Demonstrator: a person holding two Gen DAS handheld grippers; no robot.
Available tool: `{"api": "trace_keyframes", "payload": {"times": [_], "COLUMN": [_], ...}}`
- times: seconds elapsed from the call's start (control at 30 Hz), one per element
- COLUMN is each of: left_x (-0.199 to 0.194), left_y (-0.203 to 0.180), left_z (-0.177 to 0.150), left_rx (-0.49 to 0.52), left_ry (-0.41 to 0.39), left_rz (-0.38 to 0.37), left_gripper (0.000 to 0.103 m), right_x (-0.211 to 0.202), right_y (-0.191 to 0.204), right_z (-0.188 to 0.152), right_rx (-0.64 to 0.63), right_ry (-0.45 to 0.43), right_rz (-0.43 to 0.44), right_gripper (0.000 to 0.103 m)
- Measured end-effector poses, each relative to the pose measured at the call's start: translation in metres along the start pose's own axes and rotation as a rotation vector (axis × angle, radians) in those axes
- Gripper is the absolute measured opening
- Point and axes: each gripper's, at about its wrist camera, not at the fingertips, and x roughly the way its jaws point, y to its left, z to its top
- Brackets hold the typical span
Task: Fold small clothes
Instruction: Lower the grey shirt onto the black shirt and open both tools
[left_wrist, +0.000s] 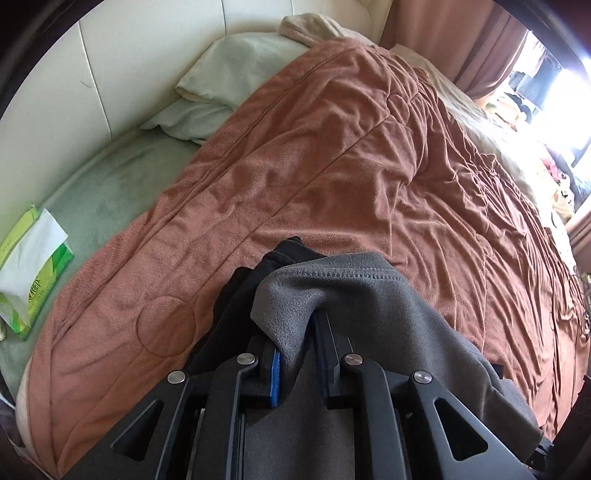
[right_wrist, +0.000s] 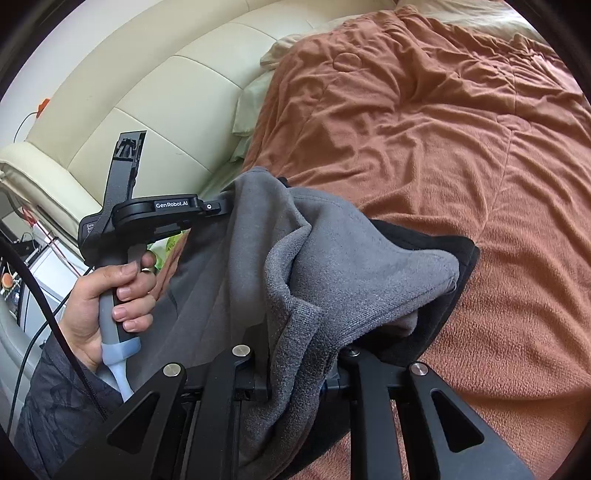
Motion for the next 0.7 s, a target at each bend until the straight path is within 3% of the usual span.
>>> {"api": "trace_keyframes", "payload": {"times": [0.13,0.3,0.33,0.4,0.43,0.47,0.7], "left_x": [-0.002,-0.012,-0.012,-0.013,-0.012,-0.013,-0.033], "left_y": [-0.004,-0.014,-0.017,-0.019,-0.020,-0.020,-0.012], "left_z": [0.010,0.015,0.015,0.014,0.013,0.013,0.015], "left_rx": [0.008,0.070,0.092,0.119,0.131,0.141,0.104], "left_ry": [-0.004,-0.041,-0.042,-0.036,-0.030,-0.028,-0.072], "left_rz": [0.015,0.037,0.064,0.109,0.124,0.135,0.140], "left_gripper": [0.019,0.021,0.027,0.050,0.072,0.083,0.083], "right_x": [0.004,-0.010,-0.015,-0.021,-0.023,-0.025,-0.039], "right_y": [-0.018,-0.017,-0.015,-0.012,-0.013,-0.016,-0.056], "right_z": [0.009,0.016,0.012,0.006,0.003,0.001,0.001], "right_rx": [0.059,-0.027,-0.049,-0.084,-0.091,-0.092,0.072], "right_ry": [0.022,-0.041,-0.063,-0.086,-0.092,-0.099,-0.109], "right_rz": [0.071,0.046,0.035,0.009,0.007,0.007,0.046], "right_gripper": [0.015,0.018,0.023,0.039,0.053,0.062,0.064]}}
